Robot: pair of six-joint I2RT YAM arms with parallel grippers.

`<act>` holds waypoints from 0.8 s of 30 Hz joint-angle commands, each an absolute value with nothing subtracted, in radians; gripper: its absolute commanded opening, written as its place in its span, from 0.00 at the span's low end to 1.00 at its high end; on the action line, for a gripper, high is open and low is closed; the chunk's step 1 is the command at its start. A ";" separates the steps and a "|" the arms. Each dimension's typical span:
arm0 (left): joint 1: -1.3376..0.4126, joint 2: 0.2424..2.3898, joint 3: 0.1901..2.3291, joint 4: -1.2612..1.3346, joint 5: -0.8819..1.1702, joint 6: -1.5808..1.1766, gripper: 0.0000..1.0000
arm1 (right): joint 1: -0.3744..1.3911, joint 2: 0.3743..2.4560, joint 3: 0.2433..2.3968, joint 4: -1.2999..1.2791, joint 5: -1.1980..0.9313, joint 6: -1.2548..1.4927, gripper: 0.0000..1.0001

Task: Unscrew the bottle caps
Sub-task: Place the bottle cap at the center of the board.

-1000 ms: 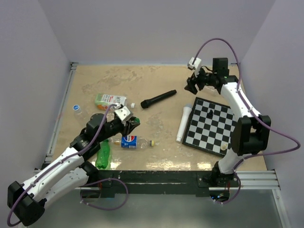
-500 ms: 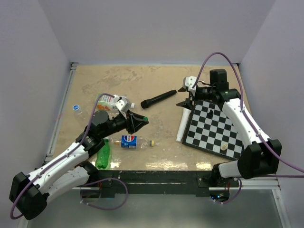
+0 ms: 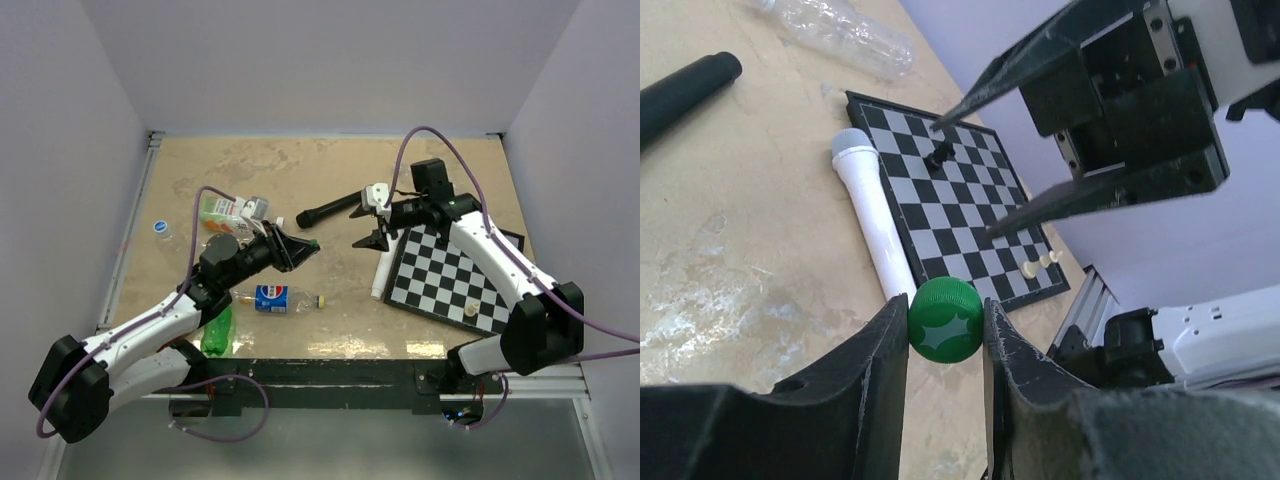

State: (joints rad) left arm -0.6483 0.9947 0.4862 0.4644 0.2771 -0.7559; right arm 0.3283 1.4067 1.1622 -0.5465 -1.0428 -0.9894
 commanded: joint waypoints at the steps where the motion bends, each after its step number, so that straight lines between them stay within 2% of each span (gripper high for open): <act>1: -0.647 1.014 0.483 0.595 0.215 -0.877 0.00 | 0.374 1.410 1.154 -0.499 -1.060 -0.957 0.69; 24: -0.646 1.106 0.491 0.742 0.035 -1.068 0.00 | 0.436 1.428 1.161 -0.399 -0.986 -0.799 0.68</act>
State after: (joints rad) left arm -0.6483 1.0817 0.4843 0.6445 0.0917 -0.9993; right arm 0.4278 1.4151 1.1511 -0.4576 -1.0157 -0.8864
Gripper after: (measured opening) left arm 0.337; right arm 0.683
